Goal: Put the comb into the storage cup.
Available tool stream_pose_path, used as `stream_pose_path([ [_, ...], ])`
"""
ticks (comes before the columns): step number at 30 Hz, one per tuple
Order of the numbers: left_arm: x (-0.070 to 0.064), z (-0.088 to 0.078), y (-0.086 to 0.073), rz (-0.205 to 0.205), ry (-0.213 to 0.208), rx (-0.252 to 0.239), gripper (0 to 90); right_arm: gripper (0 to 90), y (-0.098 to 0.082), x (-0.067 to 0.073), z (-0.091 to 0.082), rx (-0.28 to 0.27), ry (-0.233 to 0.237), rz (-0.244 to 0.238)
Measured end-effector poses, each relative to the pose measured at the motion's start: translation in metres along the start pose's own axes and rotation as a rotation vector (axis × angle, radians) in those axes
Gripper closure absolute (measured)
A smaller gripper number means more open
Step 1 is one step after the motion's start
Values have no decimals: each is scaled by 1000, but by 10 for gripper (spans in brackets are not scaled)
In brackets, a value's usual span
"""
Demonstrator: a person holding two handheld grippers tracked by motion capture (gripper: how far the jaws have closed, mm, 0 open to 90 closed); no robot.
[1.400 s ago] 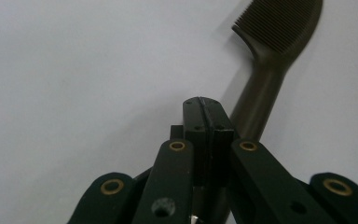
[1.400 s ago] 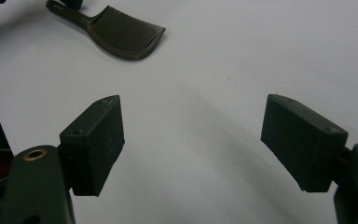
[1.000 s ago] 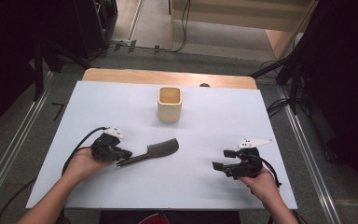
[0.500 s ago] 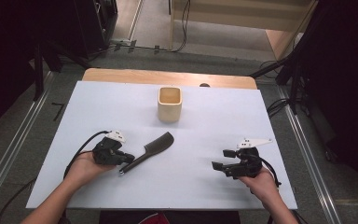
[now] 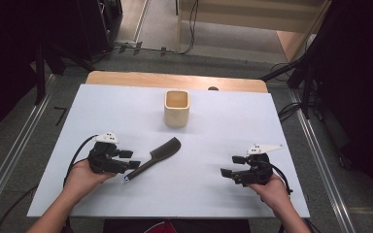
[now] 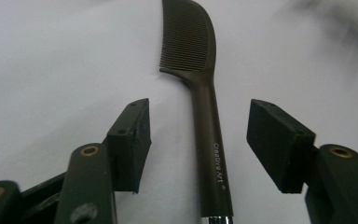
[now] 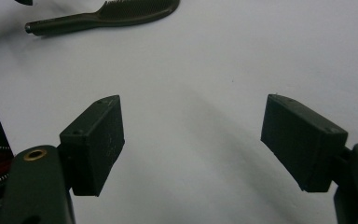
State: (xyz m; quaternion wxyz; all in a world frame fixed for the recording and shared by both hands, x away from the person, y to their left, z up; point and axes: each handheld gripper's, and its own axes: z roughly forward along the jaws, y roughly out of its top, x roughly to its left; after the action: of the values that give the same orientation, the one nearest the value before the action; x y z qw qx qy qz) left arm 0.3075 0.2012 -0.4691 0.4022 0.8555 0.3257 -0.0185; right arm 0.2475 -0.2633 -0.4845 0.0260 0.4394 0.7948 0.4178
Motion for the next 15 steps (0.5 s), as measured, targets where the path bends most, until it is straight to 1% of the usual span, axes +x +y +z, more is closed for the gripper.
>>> stream_pose_path([
  [3, -4, -4, -2, -9, -1, -32, 382, 193, 0, 0, 0, 1, -1, -3],
  [5, -7, -5, -3, -10, -4, -38, 377, 193, 0, 0, 0, 1, -1, -4],
  [6, -8, -6, -4, -10, -2, -32, 377, 193, 0, 0, 0, 2, -2, -2],
  [7, -10, -7, -5, -10, -5, -40, 377, 193, 0, 0, 0, 1, -2, -4],
  [10, -14, -9, -8, 7, -3, -52, 376, 193, 0, 0, 1, 0, 0, -6],
  [12, -17, -10, -10, 16, -7, -69, 350, 193, 0, 1, 1, 2, 2, -6],
  [14, -19, -11, -12, 22, -8, -73, 347, 193, 0, 1, 2, 1, 5, -10],
  [15, -20, -12, -13, 21, -7, -69, 331, 193, 0, 1, 2, 2, 7, -10],
])
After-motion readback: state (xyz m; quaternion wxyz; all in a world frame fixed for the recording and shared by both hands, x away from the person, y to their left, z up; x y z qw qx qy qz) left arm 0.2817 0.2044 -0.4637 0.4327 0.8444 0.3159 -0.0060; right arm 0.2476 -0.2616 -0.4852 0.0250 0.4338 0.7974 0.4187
